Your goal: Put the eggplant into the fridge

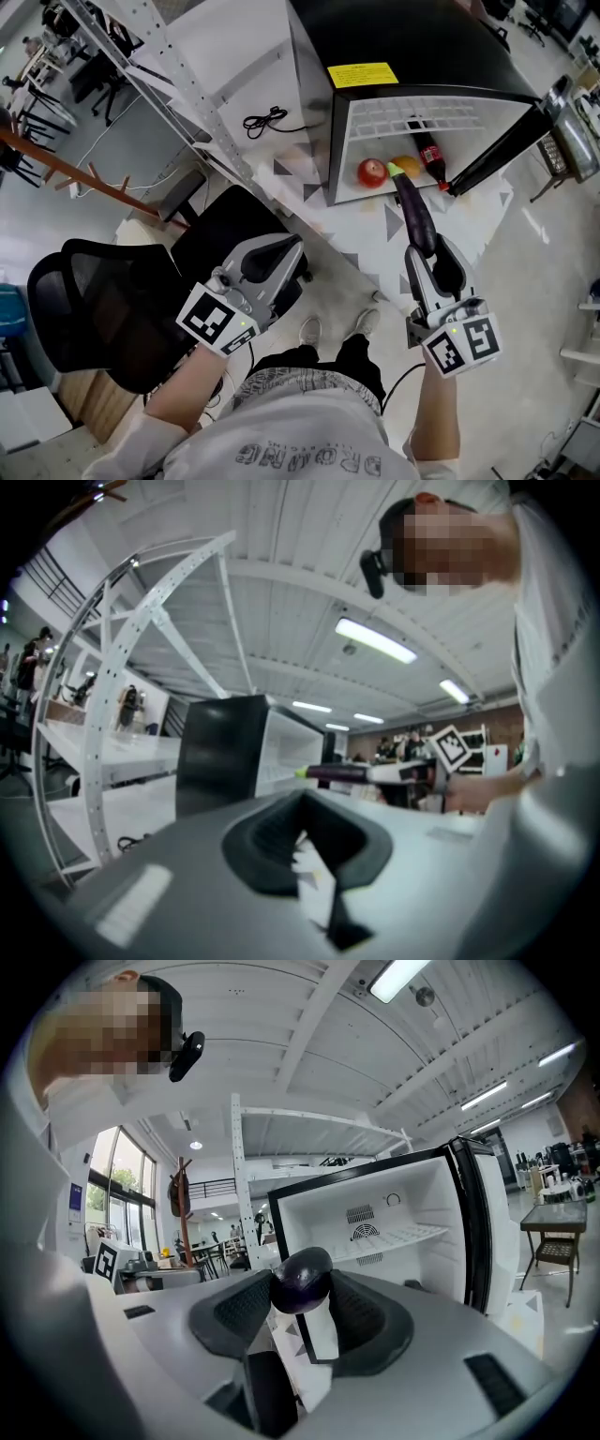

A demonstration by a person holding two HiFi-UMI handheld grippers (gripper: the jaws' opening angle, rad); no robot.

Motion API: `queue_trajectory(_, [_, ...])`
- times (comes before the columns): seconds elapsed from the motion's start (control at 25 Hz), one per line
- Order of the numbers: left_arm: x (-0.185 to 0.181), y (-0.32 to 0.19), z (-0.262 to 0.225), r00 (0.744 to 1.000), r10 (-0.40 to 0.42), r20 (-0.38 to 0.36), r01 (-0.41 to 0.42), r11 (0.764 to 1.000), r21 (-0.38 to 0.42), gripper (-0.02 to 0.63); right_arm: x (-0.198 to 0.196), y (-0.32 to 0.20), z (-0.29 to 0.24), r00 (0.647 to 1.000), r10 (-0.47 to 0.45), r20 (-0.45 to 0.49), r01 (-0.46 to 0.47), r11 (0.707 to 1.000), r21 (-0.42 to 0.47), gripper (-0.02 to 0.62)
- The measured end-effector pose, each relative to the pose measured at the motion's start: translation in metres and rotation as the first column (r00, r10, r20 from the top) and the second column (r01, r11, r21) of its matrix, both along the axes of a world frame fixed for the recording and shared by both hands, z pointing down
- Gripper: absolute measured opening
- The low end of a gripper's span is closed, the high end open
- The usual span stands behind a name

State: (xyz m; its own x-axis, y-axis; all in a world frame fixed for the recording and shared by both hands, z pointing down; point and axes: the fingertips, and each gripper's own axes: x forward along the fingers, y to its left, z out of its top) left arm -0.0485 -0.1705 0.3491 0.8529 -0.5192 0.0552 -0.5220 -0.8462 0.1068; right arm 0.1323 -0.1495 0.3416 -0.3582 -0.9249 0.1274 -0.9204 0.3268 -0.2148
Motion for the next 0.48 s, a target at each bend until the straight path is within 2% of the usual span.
queue_trajectory(0.48, [0.023,-0.019,-0.001,0.995,-0.093,0.027,0.093,0.996,-0.008,0.008,0.024,-0.057,-0.003,0.996,-0.090,0.001,0.090,0.996,0.028,0.190])
